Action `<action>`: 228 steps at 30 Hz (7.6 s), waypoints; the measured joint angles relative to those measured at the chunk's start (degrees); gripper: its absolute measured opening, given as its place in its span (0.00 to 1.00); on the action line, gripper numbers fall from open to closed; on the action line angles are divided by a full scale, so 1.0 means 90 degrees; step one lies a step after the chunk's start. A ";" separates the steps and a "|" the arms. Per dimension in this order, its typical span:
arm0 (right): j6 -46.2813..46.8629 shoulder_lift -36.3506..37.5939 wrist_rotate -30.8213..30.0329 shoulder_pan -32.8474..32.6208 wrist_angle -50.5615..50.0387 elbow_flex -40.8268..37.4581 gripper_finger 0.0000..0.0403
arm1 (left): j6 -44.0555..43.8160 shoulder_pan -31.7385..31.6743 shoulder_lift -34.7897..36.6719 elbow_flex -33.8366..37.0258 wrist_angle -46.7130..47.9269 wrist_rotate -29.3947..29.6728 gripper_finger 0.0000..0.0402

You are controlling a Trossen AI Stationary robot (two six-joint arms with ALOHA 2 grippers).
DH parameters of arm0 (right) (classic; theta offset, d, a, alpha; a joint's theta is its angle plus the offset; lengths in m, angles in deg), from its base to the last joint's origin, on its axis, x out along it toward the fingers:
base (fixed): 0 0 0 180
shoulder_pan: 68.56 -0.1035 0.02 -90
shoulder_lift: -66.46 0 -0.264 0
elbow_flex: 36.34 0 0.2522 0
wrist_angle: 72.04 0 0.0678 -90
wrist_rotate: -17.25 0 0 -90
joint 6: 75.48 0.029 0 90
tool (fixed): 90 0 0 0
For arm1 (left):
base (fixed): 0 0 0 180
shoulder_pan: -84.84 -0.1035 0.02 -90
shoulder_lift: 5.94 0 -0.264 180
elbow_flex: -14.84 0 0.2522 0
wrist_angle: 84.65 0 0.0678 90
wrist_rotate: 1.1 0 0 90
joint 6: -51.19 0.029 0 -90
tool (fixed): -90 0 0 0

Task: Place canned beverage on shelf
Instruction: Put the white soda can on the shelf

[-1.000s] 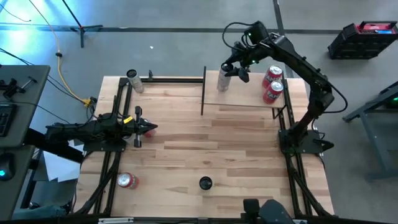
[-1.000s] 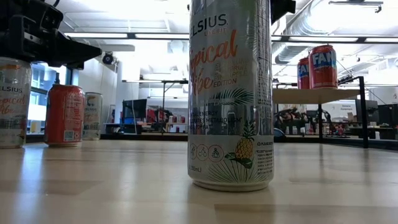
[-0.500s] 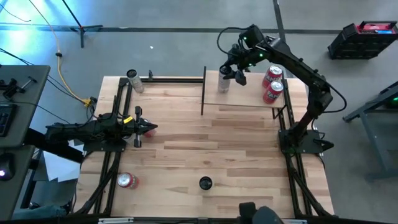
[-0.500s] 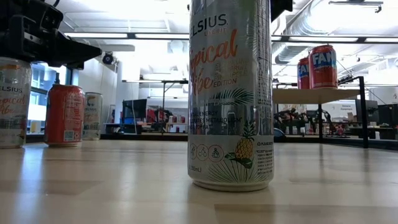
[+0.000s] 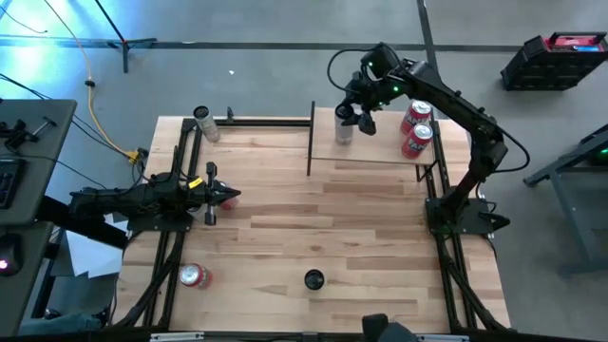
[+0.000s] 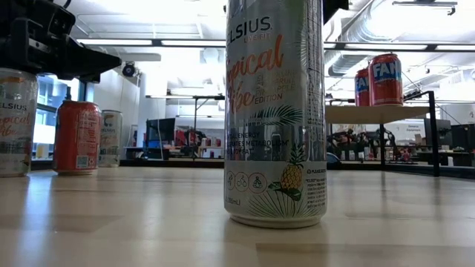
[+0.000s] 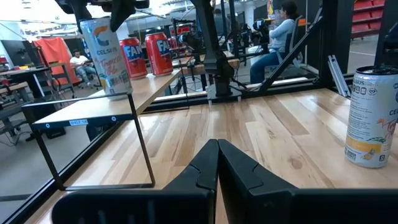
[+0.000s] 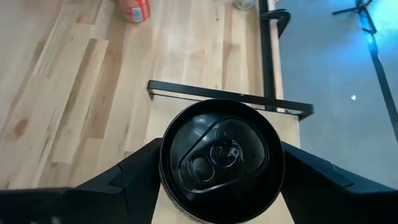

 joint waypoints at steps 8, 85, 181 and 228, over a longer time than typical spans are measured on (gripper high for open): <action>-0.0010 -0.0012 -0.0517 -0.0009 -0.0093 0.0005 0.76 | 0.0000 0.0001 -0.0001 0.0000 0.0001 0.0001 0.01; 0.0278 0.0294 -0.7082 -0.3852 0.4584 -0.2723 0.51 | 0.0002 0.0000 0.0001 0.0000 0.0000 0.0001 0.01; 0.7302 0.0850 -1.0309 -0.4040 0.8256 -0.5982 0.31 | 0.0001 0.0001 0.0000 0.0002 0.0001 0.0000 0.01; 0.5294 -0.1065 -1.2016 -0.4440 0.8680 -0.3937 0.31 | 0.0001 0.0001 0.0000 0.0000 0.0000 -0.0001 0.01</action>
